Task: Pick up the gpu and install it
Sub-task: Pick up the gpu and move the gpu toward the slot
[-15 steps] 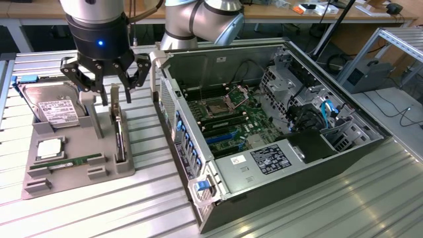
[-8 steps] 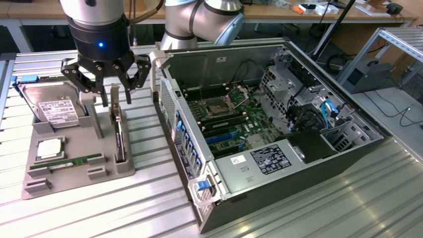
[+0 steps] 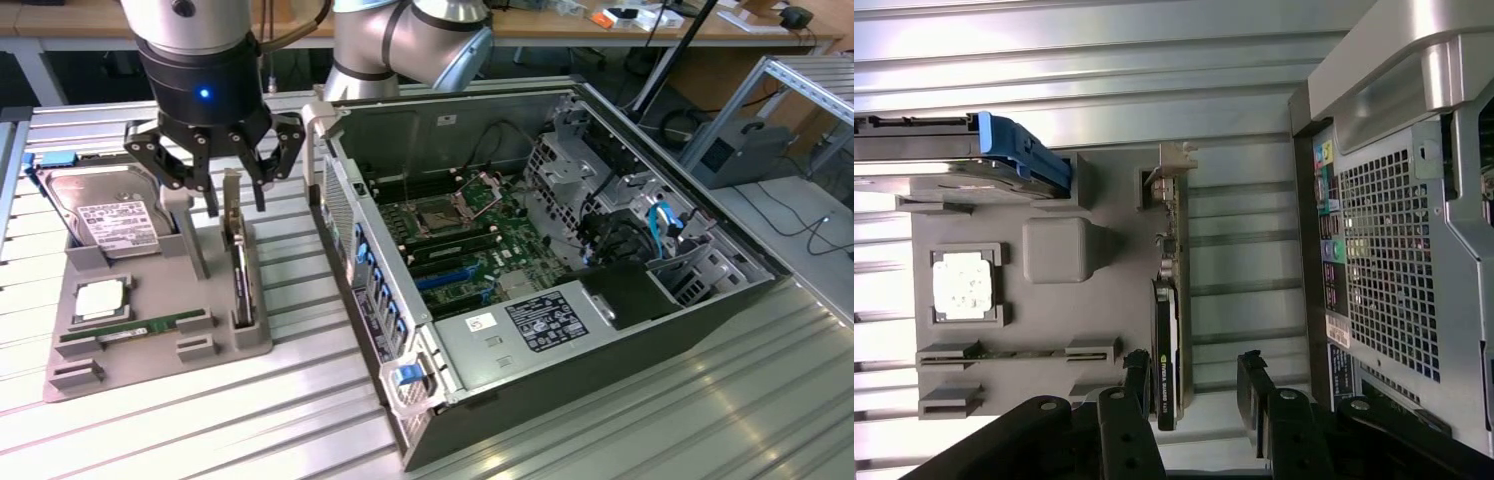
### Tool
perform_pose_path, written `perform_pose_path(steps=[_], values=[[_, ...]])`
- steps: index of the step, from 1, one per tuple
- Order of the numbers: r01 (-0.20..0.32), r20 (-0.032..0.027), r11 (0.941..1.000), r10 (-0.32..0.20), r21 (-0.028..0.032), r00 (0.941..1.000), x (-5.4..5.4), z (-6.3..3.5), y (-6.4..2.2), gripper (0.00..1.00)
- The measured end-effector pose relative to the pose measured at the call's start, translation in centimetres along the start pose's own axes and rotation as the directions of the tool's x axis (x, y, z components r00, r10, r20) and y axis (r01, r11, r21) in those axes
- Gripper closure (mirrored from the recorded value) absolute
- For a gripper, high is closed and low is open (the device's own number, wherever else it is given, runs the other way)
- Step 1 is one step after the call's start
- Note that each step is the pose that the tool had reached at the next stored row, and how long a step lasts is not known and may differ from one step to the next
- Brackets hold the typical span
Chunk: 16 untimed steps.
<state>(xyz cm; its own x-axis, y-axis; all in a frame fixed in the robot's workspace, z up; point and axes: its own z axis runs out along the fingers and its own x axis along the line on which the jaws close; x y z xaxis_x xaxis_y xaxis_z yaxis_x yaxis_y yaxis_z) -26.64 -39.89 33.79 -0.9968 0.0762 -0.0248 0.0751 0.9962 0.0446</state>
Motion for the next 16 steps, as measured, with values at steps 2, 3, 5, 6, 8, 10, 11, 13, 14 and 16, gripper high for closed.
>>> perform_pose_path(steps=[2,3,5,6,8,10,11,13,14,16], values=[[0.000,0.0000,1.0000,0.000,0.0000,1.0000,0.00,0.05,0.00,0.52],[0.000,0.0000,1.0000,0.000,0.0000,1.0000,0.00,0.06,0.00,0.52],[0.000,0.0000,1.0000,0.000,0.0000,1.0000,0.00,0.10,0.00,0.52],[0.000,0.0000,1.0000,0.000,0.0000,1.0000,0.00,0.13,-0.01,0.52],[0.000,0.0000,1.0000,0.000,0.0000,1.0000,0.00,0.20,-0.01,0.52],[0.000,-0.0001,1.0000,0.000,0.0001,1.0000,0.01,0.27,-0.01,0.52],[0.000,-0.0001,1.0000,0.000,0.0001,1.0000,0.01,0.30,-0.01,0.52],[0.000,-0.0001,1.0000,0.000,0.0000,1.0000,0.01,0.34,-0.02,0.52],[0.000,0.0000,1.0000,0.000,0.0000,1.0000,0.01,0.37,-0.02,0.52],[0.000,-0.0001,1.0000,0.000,0.0001,1.0000,0.01,0.40,-0.02,0.52]])
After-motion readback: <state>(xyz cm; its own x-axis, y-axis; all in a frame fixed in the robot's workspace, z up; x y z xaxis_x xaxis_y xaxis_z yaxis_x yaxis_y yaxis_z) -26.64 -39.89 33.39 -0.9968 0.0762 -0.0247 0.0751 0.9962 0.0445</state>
